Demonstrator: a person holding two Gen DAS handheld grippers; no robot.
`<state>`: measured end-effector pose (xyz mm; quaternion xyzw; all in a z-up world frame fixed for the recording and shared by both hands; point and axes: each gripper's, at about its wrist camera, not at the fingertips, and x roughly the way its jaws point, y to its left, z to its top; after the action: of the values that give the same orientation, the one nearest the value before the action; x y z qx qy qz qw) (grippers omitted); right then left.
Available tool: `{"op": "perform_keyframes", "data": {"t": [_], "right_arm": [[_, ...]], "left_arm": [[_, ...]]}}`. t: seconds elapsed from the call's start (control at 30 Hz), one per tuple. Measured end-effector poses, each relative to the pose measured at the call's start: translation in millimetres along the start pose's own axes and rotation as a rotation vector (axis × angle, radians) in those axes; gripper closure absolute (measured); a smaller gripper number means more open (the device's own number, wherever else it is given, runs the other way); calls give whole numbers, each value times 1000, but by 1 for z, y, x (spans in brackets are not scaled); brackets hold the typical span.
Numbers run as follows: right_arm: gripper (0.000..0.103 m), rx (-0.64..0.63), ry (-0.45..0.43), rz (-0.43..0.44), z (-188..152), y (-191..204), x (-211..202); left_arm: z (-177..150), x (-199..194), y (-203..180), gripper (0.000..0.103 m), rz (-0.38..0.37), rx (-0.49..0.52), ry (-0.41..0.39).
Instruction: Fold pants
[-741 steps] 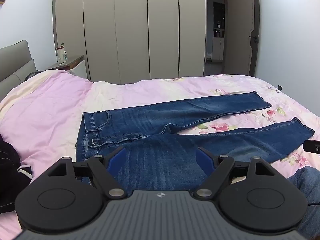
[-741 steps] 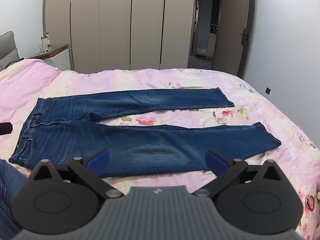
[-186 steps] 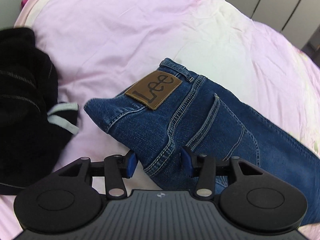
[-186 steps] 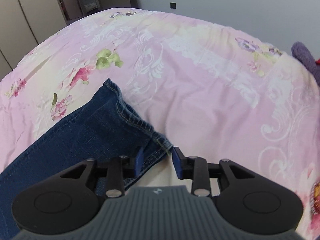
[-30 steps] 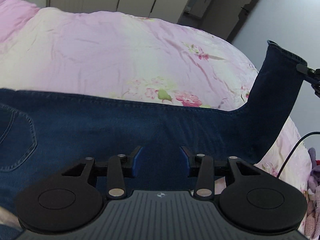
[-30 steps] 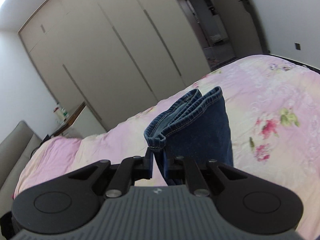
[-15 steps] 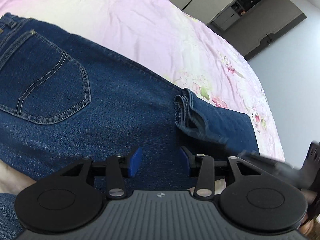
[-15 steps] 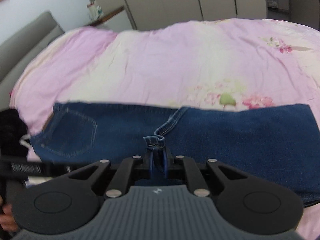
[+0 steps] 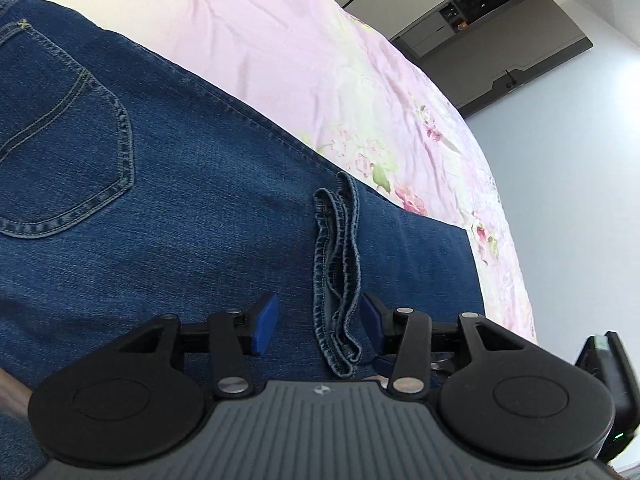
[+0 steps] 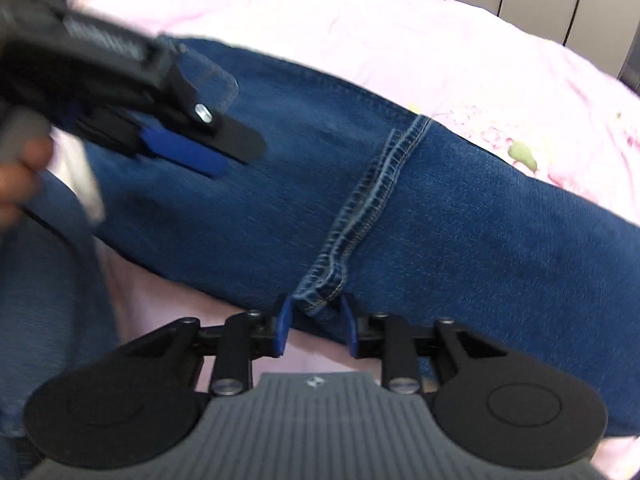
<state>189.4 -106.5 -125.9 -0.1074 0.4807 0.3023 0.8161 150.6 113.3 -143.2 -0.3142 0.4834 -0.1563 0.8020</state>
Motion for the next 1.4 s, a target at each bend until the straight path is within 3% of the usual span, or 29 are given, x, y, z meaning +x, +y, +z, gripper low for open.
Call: {"op": "perform_keyframes", "data": {"t": [0.17, 0.43, 0.47, 0.5, 0.53, 0.6, 0.73, 0.8, 0.9, 1.03, 1.17, 1.23, 1.4], "right_arm": [[79, 136, -95, 7, 9, -21, -22], [73, 180, -94, -55, 35, -28, 25], [81, 175, -86, -58, 35, -29, 30], [95, 173, -86, -69, 33, -30, 33], [98, 173, -85, -79, 31, -33, 35], [103, 238, -99, -13, 26, -45, 32], [103, 315, -106, 92, 18, -59, 20], [103, 316, -88, 120, 16, -53, 19], [103, 288, -75, 103, 14, -46, 33], [103, 290, -66, 105, 12, -47, 39], [95, 257, -93, 104, 13, -44, 20], [86, 259, -127, 81, 8, -49, 3], [86, 301, -124, -43, -4, -68, -7]], "left_arm": [[2, 14, -2, 51, 11, -24, -25], [9, 31, 4, 46, -16, -64, -36], [10, 34, 6, 46, -22, -70, -34], [10, 36, 7, 46, -26, -73, -33], [11, 37, 8, 46, -28, -74, -33], [11, 40, 9, 46, -40, -77, -36], [14, 48, 11, 45, -68, -101, -23], [14, 54, 10, 40, -80, -102, -13], [12, 62, 6, 31, -79, -91, 2], [9, 74, -4, 31, -25, -34, 24], [7, 80, -14, 29, 9, 28, 26], [5, 84, -15, 29, 13, 42, 32], [-1, 93, -31, 51, 72, 150, 22]]}}
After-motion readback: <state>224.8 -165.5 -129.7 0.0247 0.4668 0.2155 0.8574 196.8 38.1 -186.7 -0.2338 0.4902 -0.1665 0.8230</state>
